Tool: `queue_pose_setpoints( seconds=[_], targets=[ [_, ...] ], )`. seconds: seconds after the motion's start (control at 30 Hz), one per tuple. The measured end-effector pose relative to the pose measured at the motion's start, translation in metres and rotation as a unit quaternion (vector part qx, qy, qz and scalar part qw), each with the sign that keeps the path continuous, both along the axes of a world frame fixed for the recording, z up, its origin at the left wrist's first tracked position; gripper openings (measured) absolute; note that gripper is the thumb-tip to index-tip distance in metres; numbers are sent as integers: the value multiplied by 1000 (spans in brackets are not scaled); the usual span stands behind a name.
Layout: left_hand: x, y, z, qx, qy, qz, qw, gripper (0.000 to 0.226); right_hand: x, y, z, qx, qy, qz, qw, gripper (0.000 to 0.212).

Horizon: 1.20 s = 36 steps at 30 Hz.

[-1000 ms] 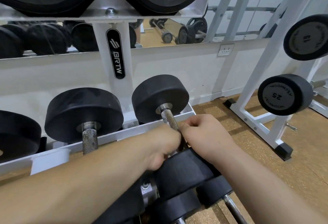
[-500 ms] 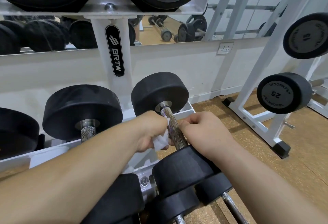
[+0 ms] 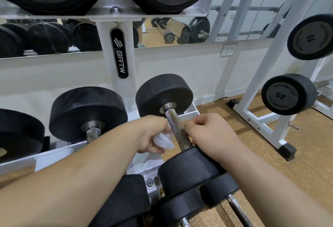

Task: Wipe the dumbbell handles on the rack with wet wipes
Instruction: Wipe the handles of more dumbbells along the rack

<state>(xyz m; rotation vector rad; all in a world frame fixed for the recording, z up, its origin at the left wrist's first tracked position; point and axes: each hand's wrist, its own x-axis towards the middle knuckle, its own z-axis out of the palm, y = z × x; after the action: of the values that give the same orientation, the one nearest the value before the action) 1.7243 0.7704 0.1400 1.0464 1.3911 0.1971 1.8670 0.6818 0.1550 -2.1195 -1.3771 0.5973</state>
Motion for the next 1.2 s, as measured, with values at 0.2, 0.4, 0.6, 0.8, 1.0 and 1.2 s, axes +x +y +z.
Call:
queue_pose_setpoints(
  seconds=[0.2,0.4,0.6,0.8,1.0,1.2],
  targets=[
    [-6,8,-7,5,3,36,999,16,0,0,0,0,4,2,1000,35],
    [-5,7,-9,25,43,12,999,22,0,0,0,3,6,2,1000,38],
    [-1,7,-10,56,35,-3,998,24,-2,0,1,4,7,5,1000,38],
    [9,-14,8,-20,-154,3,988,46,-2,1,2,5,1,-1,1000,34],
    [13,-24,11,-18,-125,-12,992,36,-1,2,1,9,-3,0,1000,32],
    [12,1,9,32,-180,214,960,32,-2,1,2,7,-3,4,1000,36]
  ],
)
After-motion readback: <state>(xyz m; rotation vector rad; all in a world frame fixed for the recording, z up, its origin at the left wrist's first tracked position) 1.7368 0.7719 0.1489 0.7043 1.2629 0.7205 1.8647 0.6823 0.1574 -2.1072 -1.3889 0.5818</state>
